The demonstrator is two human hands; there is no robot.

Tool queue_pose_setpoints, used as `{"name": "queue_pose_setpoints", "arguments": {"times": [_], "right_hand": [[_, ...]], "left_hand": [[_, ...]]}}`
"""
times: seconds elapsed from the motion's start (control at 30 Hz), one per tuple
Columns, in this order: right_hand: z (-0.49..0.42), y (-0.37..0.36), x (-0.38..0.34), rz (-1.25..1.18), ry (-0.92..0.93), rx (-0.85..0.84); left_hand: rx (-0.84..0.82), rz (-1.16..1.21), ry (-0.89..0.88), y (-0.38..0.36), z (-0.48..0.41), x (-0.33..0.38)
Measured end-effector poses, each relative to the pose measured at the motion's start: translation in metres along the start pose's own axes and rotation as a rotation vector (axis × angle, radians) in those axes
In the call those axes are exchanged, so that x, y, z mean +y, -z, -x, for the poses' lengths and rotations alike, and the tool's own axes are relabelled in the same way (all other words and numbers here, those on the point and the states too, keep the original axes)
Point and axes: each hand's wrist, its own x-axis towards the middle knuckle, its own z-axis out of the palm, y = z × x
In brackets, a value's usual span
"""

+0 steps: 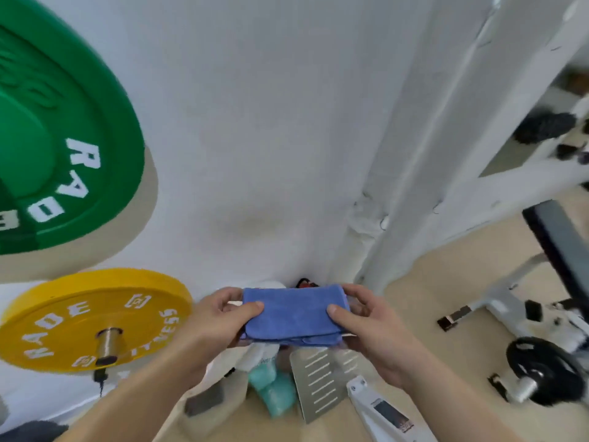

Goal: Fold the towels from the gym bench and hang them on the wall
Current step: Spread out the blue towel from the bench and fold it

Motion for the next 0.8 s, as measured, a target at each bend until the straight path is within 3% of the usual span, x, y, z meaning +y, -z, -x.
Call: {"name": "queue_pose_setpoints", "arguments": {"times": [0.17,0.3,0.43,0.6,0.8], "right_hand": [[-0.051,0.087,-0.063,0.014,0.072,0.223],[-0.092,0.163,-0.11,0.053,0.206,0.306],[-0.13,0.24,-0.157,0.067,0.307,0.337],[-0.16,0.3,-0.243,0.146,0.425,0.249],[-0.177,0.336,-0.321,0.154,0.633,0.247]], "left_hand": [[-0.215,-0.159,-0.13,-0.085,-0.073,0.084],[-0.247,-0.139,-0.187,-0.169,-0.12,0.123],[-0.129,-0.045,-0.218,-0.25,-0.153,0.164],[-0.052,-0.065,-0.358,-0.307,-0.167,0.252],[0.07,-0.17,-0.652,-0.34,-0.155,0.336]]}}
